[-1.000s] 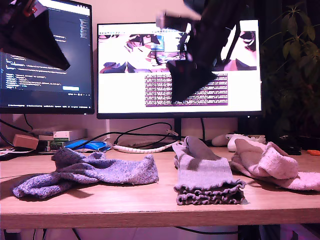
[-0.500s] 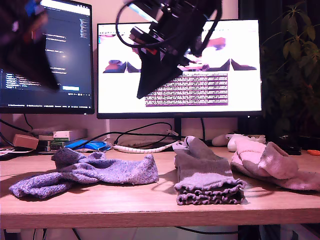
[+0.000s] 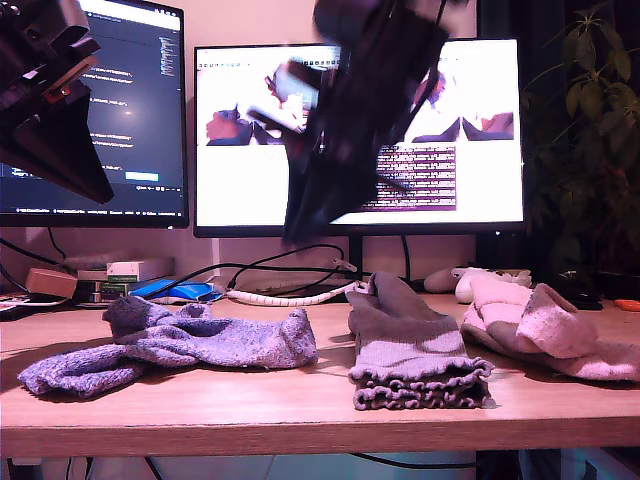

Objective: Pair up the socks based on colour and pattern, by placing them on top of one another

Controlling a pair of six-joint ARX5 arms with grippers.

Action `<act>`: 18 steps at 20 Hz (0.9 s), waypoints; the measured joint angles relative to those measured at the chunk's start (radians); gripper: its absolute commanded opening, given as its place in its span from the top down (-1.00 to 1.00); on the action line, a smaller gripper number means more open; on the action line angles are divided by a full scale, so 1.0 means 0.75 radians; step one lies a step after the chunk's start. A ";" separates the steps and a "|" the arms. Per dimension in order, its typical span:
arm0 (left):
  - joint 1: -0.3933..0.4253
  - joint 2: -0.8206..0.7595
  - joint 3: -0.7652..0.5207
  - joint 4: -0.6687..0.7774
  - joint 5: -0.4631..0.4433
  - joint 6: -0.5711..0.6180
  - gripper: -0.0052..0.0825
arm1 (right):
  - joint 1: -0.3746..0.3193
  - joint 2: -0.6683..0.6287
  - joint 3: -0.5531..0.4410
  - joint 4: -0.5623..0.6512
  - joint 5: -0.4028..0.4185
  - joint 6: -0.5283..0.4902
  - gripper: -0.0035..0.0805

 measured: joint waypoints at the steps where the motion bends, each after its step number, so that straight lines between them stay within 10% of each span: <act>1: 0.000 0.001 0.000 -0.007 0.000 -0.001 0.93 | -0.004 0.023 0.000 -0.003 -0.003 0.019 0.28; 7: 0.000 0.003 0.000 -0.021 0.000 -0.001 0.93 | -0.034 0.096 0.000 0.021 -0.001 0.062 0.21; 12: 0.000 0.003 0.000 -0.021 0.000 -0.001 0.93 | -0.034 0.123 0.000 0.088 -0.007 0.083 0.91; 18: 0.000 0.003 0.000 -0.021 -0.005 -0.001 0.91 | -0.034 0.131 0.041 0.042 -0.002 0.109 0.95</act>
